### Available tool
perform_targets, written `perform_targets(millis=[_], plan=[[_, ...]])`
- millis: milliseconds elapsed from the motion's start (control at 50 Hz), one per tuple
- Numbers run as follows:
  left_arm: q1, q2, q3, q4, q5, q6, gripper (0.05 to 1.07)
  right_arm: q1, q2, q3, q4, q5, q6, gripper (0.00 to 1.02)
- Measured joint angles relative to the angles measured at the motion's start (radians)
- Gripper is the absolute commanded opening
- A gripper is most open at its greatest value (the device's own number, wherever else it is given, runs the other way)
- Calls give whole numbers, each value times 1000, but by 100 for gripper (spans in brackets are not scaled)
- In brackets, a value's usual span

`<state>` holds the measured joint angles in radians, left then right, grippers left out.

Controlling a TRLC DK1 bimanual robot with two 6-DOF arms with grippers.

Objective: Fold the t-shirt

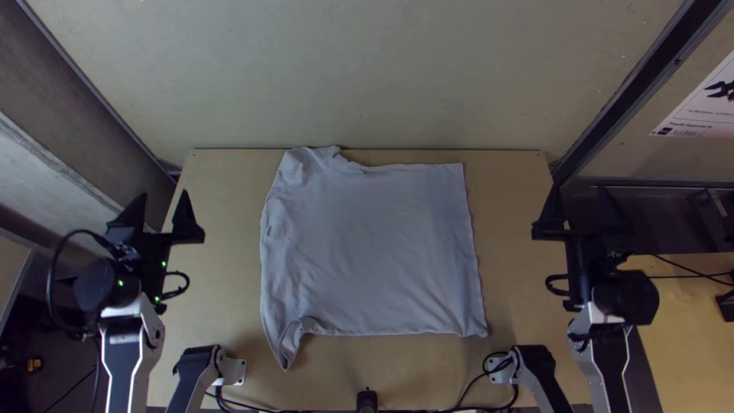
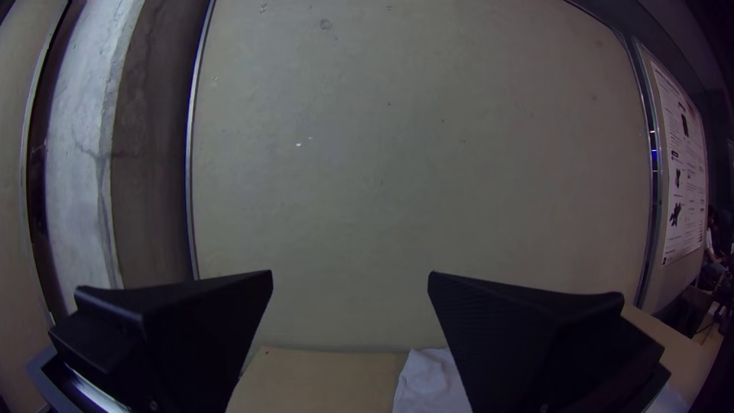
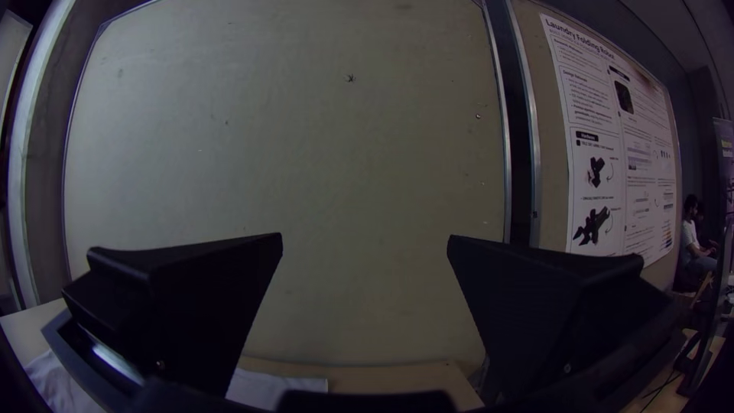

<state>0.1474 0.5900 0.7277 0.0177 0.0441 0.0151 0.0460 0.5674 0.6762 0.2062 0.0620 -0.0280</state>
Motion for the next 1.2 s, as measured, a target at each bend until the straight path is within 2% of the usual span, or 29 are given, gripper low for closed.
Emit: perform_targets(millis=[420, 640, 800, 1000, 1200], plan=[[-36, 420, 393, 18, 0, 0, 103, 5, 377, 287, 12, 0, 0, 99], [-48, 669, 585, 14, -1, -3, 103, 26, 595, 483, -113, 0, 0, 99], [-75, 810, 718, -3, -1, -8, 103, 26, 723, 575, -143, -1, 0, 99], [-115, 978, 885, -103, -1, -8, 103, 31, 861, 678, -184, -3, 11, 99], [-145, 1165, 1102, -297, -1, -8, 103, 36, 975, 776, -259, -3, 47, 99]])
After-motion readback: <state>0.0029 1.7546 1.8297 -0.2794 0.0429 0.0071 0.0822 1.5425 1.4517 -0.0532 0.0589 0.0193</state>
